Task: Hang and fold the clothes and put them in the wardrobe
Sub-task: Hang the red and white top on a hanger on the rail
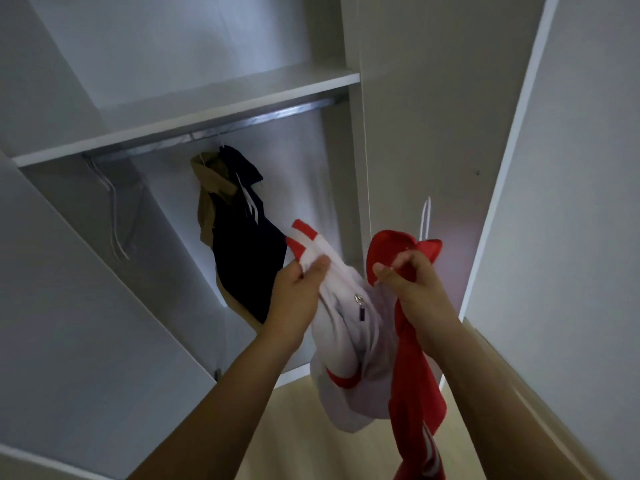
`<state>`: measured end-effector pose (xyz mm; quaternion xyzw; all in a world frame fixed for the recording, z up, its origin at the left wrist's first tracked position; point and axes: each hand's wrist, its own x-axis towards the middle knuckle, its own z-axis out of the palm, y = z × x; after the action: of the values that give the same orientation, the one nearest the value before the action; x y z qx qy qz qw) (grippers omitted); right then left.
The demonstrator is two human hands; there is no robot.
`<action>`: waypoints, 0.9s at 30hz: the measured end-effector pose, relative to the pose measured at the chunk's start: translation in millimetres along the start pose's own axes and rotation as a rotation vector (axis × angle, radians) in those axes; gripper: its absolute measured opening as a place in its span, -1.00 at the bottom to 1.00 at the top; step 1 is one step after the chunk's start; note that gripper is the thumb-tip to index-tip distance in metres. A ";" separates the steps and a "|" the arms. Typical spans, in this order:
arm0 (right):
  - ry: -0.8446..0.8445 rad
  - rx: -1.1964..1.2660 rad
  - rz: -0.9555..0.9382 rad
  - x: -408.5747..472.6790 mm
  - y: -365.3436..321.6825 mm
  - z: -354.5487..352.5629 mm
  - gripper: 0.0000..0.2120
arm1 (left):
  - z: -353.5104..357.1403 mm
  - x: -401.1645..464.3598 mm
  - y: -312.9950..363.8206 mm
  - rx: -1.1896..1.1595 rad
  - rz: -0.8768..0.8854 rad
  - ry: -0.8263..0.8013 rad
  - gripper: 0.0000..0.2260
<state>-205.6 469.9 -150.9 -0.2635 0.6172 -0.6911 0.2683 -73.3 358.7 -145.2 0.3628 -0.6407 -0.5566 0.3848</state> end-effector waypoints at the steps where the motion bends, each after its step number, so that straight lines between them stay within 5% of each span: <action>1: -0.034 -0.037 -0.024 -0.8 4.1 -0.1 -0.80 | -1.2 1.6 0.9 -0.032 0.001 0.051 -0.90; 8: -0.260 -0.326 -0.096 -1.3 23.9 0.0 -0.80 | 4.2 -3.8 1.8 -0.091 0.010 0.120 -0.85; 13: -0.223 -0.655 -0.193 2.5 43.3 6.2 -0.82 | 9.3 -4.2 -1.4 -0.049 -0.013 0.130 -0.93; 18: -0.248 -0.778 -0.319 4.8 46.8 6.4 -0.80 | 4.1 -4.2 -5.0 -0.013 -0.008 0.156 -0.94; 27: -0.362 -0.762 -0.256 15.8 37.3 1.1 -0.84 | -10.7 0.4 -9.4 0.063 -0.095 0.318 -0.85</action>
<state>-214.5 454.7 -187.4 -0.5348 0.7334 -0.3844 0.1682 -63.5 352.6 -153.5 0.4882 -0.5709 -0.4894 0.4429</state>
